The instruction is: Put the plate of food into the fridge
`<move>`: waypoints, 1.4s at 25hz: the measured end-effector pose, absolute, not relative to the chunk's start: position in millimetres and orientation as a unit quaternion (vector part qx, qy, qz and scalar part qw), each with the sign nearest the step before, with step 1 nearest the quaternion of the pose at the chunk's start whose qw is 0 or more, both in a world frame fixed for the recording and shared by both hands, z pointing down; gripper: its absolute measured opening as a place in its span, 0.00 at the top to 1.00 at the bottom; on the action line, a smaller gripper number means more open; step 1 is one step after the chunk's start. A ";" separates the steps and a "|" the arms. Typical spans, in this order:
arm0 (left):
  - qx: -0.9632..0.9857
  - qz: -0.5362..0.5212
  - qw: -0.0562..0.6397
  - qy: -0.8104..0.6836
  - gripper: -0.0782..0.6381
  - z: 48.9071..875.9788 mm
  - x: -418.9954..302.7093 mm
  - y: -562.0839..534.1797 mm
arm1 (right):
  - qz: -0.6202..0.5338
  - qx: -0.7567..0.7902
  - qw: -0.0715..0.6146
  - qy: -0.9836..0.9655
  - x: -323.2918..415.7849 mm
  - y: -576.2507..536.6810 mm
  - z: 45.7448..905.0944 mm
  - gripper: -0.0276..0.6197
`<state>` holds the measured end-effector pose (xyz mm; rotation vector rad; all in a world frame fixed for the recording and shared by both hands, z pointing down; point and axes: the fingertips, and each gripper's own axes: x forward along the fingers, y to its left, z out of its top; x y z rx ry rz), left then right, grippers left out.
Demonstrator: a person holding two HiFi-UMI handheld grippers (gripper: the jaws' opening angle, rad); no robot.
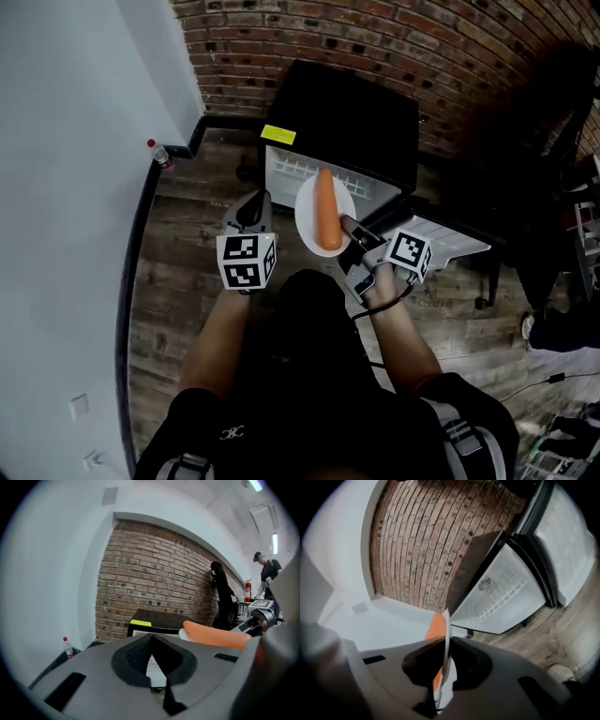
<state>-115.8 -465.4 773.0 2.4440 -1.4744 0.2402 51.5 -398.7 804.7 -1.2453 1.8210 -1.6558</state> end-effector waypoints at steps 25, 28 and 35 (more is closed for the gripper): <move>0.825 0.101 0.171 -0.529 0.90 859.7 -129.8 -477.6 | -0.520 -0.607 0.253 0.545 142.6 -590.1 1005.5 0.90; 0.819 0.089 0.191 -0.534 0.90 861.4 -136.0 -476.7 | -0.501 -0.626 0.232 0.551 150.0 -603.5 1009.7 0.90; 0.810 0.093 0.203 -0.542 0.90 870.3 -142.6 -474.5 | -0.447 -0.681 0.130 0.566 153.9 -606.8 1022.6 0.91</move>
